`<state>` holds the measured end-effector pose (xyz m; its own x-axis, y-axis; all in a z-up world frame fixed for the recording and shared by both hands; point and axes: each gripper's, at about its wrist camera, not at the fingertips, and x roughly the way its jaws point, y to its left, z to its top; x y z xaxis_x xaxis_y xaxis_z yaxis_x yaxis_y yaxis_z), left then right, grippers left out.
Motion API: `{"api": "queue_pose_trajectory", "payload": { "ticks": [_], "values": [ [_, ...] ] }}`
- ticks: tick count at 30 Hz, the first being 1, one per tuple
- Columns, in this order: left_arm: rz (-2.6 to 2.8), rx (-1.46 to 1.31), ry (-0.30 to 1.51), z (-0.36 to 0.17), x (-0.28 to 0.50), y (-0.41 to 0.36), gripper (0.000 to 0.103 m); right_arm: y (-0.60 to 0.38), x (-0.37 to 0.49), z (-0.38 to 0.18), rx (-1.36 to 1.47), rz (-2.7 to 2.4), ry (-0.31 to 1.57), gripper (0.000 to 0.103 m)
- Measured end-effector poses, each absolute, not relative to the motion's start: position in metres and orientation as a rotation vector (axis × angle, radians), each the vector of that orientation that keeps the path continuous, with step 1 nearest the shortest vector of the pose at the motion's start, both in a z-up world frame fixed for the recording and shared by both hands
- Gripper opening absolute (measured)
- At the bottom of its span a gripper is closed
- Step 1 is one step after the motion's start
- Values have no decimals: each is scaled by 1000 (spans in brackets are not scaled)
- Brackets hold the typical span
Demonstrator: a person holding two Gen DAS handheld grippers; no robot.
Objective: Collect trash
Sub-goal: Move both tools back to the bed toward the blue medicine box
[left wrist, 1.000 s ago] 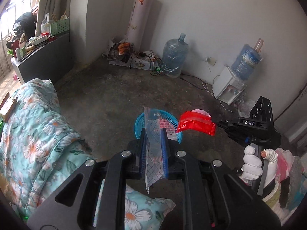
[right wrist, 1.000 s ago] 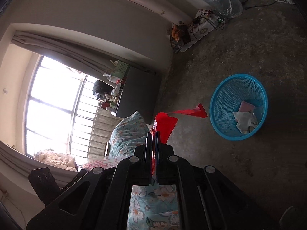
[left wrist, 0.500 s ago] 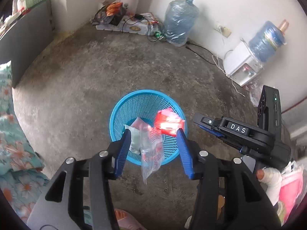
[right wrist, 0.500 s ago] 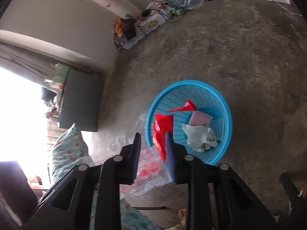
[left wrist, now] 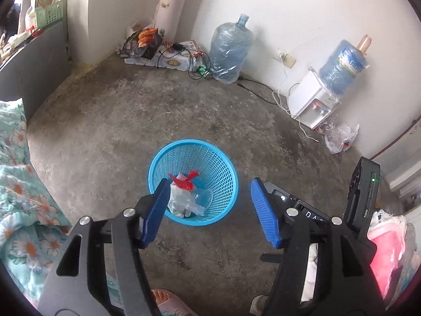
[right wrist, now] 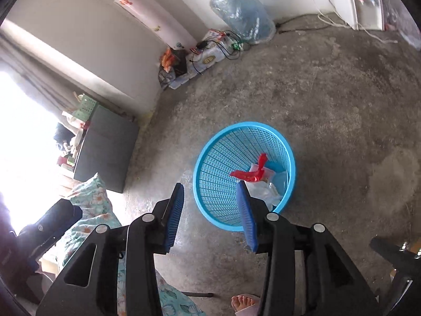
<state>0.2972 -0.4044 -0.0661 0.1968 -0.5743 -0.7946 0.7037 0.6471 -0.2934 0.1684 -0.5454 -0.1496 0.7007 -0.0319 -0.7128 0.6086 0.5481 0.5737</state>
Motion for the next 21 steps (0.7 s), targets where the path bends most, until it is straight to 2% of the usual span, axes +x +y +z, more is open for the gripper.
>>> {"api": "queue_pose_trajectory", "payload": {
  "ticks": [5,7,11,13,21],
  "values": [
    [-887,115,910,-3,264,-354,69,-500,145,-88,812,-339,585,66],
    [-876,87,859,20,251,-327,74,-481,137,-66,751,-326,557,78],
    [-814,18,785,54,226,-267,81,-446,122,-28,642,-306,499,92],
    [-775,-13,760,65,214,-235,83,-430,116,-11,599,-290,481,95],
    [-659,-180,667,90,164,-105,83,-378,104,30,632,-60,440,95]
  ]
}}
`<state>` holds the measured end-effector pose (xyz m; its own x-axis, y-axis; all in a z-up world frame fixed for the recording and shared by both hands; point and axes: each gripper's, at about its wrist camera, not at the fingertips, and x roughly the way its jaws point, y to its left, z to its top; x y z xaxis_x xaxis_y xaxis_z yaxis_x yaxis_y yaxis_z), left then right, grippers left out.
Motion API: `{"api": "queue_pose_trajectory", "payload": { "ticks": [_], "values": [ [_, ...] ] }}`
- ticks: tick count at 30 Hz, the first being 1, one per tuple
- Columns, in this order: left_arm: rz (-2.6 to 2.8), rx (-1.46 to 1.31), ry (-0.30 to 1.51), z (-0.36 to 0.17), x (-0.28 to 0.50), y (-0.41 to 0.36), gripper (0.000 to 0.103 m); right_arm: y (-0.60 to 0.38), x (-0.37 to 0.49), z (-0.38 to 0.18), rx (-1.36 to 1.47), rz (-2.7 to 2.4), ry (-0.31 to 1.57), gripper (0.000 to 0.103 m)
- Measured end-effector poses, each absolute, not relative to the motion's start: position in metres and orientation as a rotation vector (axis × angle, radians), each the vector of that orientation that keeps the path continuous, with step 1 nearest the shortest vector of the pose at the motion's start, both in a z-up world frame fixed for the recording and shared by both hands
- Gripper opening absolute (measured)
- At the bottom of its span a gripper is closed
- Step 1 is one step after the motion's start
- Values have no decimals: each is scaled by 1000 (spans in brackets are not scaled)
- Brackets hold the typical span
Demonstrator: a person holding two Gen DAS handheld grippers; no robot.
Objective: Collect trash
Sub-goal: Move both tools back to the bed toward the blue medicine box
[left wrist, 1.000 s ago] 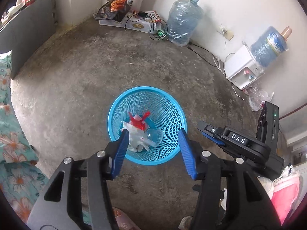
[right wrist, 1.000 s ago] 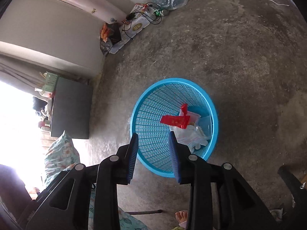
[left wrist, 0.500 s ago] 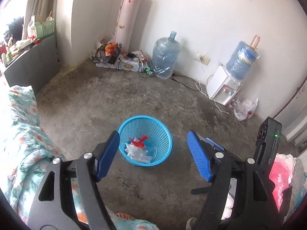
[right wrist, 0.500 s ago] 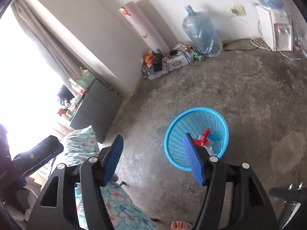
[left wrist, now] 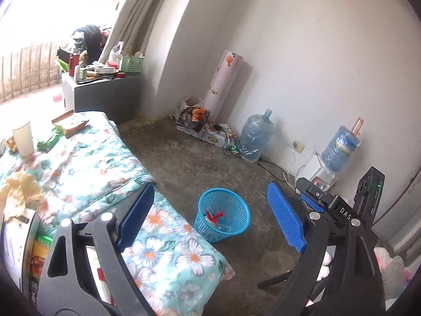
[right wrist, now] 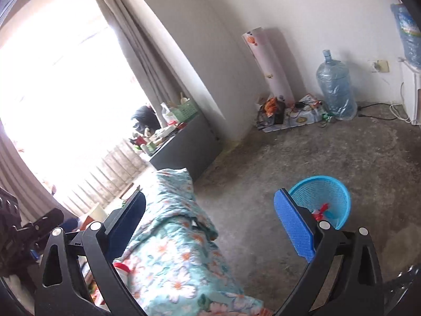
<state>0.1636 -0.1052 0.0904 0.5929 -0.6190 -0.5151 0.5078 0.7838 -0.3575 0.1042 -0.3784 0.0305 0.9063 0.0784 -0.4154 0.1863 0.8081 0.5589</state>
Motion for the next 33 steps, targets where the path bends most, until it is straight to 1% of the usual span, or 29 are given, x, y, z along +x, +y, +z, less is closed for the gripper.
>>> {"api": "queue_pose_trajectory", "payload": {
  "ticks": [5,9,14,18,25,33],
  "values": [
    [-565,-240,622,93,128,-35,83,-330,104,52,559,59,461,95],
    [-441,-232,605,92,98,21,83,-291,113,63,538,168,489,95],
    [-273,-207,570,88,58,87,83,-239,133,67,509,319,558,95],
    [-177,-255,568,80,41,127,84,-203,148,66,503,414,623,95],
    [-125,-333,582,66,44,166,84,-159,164,59,514,511,728,95],
    [-115,-430,602,46,63,197,84,-129,177,56,495,548,801,95]
  ]
}}
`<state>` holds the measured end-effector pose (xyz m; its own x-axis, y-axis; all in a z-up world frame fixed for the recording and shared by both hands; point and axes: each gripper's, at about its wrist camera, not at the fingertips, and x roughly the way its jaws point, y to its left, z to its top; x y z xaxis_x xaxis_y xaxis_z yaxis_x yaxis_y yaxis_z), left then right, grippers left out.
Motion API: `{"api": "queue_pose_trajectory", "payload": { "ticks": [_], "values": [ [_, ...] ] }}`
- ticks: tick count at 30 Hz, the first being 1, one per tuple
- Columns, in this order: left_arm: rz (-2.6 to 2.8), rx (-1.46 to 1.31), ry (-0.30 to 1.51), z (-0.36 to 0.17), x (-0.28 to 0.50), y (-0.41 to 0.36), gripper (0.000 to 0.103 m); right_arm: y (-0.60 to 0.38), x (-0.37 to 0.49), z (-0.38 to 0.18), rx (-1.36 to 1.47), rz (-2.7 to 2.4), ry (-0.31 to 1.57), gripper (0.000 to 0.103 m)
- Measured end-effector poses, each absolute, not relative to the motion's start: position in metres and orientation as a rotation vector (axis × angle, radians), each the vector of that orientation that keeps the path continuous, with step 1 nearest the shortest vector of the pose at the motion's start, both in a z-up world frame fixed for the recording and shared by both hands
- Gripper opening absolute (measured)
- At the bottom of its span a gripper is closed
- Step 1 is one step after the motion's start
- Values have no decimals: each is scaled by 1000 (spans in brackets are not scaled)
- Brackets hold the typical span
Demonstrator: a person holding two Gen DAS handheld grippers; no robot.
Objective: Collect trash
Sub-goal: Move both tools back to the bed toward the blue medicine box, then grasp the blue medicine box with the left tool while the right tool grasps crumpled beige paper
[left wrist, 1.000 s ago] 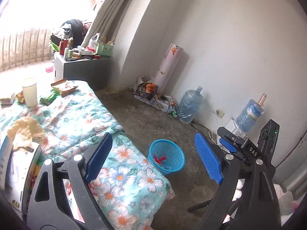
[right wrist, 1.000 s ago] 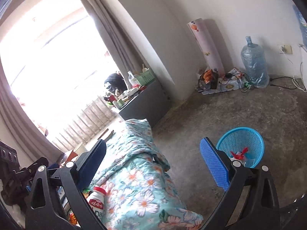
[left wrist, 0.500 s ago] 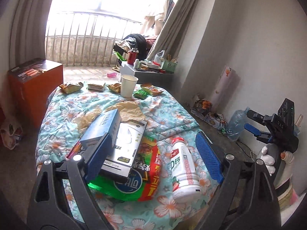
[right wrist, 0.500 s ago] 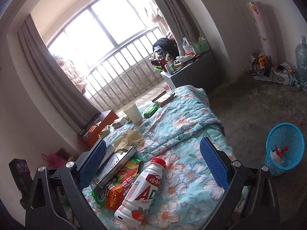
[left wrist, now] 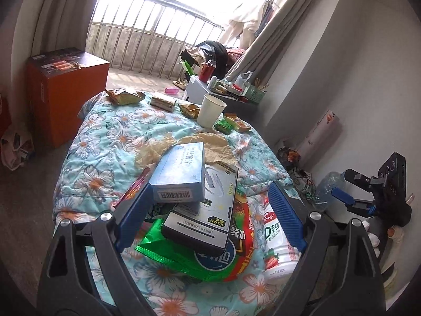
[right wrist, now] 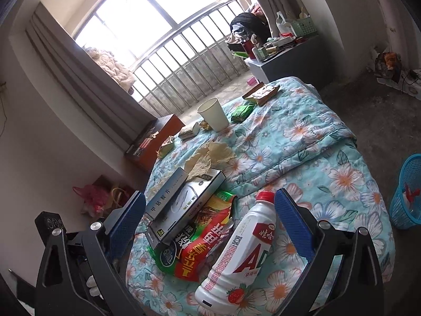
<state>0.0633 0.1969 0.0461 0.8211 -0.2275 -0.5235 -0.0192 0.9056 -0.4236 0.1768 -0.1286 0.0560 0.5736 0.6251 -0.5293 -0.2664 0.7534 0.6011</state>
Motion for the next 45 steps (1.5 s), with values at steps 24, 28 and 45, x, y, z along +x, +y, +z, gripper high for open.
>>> {"api": "queue_pose_trajectory", "payload": {
  "ticks": [24,28,45],
  "values": [
    [-49,-652,649,0,108,288,71,-64,233,39,447,580,943,95],
    [-44,-639,681,-4,122,290,61,-55,255,45,429,613,944,95],
    [-145,-724,990,-55,219,302,40,43,388,0,201,651,1171,95]
  ]
}}
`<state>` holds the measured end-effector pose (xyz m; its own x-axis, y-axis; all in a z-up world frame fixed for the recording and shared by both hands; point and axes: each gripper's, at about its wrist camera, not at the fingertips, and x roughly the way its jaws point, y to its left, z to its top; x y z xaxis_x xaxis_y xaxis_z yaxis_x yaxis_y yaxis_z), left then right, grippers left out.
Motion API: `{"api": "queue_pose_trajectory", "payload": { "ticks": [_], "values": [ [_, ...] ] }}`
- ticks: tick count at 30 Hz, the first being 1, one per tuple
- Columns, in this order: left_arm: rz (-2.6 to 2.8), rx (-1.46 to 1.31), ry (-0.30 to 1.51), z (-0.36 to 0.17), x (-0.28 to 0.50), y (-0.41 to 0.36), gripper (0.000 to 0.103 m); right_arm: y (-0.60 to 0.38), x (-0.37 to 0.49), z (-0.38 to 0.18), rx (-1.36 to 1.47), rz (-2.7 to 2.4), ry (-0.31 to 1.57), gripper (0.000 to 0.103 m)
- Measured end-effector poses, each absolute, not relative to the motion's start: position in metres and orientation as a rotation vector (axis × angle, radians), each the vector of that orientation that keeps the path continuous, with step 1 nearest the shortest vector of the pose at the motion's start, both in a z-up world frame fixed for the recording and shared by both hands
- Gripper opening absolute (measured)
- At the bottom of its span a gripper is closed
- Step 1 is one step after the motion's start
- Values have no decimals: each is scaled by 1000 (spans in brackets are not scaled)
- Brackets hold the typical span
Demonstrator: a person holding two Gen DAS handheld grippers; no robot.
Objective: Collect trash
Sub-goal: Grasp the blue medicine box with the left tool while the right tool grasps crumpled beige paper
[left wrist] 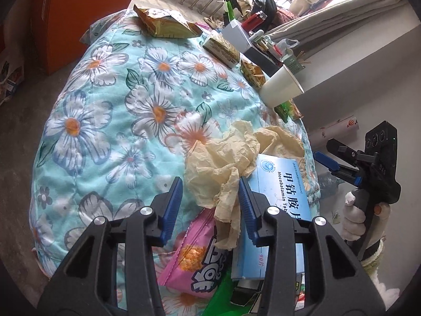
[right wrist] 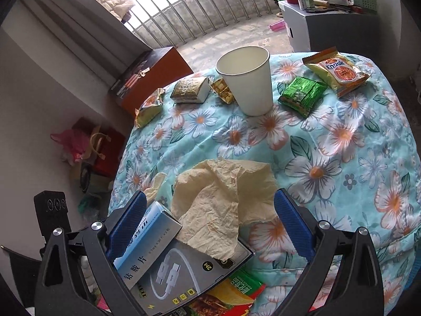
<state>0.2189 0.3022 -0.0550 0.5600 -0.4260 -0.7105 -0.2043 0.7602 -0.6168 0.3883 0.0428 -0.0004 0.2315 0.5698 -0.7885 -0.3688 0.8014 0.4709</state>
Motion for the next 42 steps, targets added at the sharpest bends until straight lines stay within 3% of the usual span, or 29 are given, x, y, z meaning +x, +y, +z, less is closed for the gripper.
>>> {"api": "queue_pose_trajectory", "payload": {
  "ticks": [2,6,9,19,29,32,34,38,40,42],
  "values": [
    [-175,-737,1028,-63,232,302,39,44,398,-12,208,646,1199,95],
    [-203,-686,1066,-68,250,295,13,42,407,-28,239,643,1242,91],
    [-212,-647,1057,-62,259,290,4,38,409,-35,268,649,1255,86],
    [-244,-523,949,-9,298,264,2,21,418,-43,433,703,1276,86],
    [-366,-393,983,6,352,195,2,-12,424,-45,554,690,1267,86],
    [-431,-341,1073,-10,363,170,2,-13,429,-51,570,692,1280,86],
    [-431,-297,1142,-24,367,158,3,-9,433,-56,558,696,1296,86],
    [-419,-266,1202,-37,369,153,18,7,440,-64,475,701,1331,86],
    [-408,-250,1213,-37,369,154,30,12,443,-66,438,706,1346,86],
    [-392,-225,1212,-33,367,156,49,15,445,-66,407,714,1351,86]
  ]
}}
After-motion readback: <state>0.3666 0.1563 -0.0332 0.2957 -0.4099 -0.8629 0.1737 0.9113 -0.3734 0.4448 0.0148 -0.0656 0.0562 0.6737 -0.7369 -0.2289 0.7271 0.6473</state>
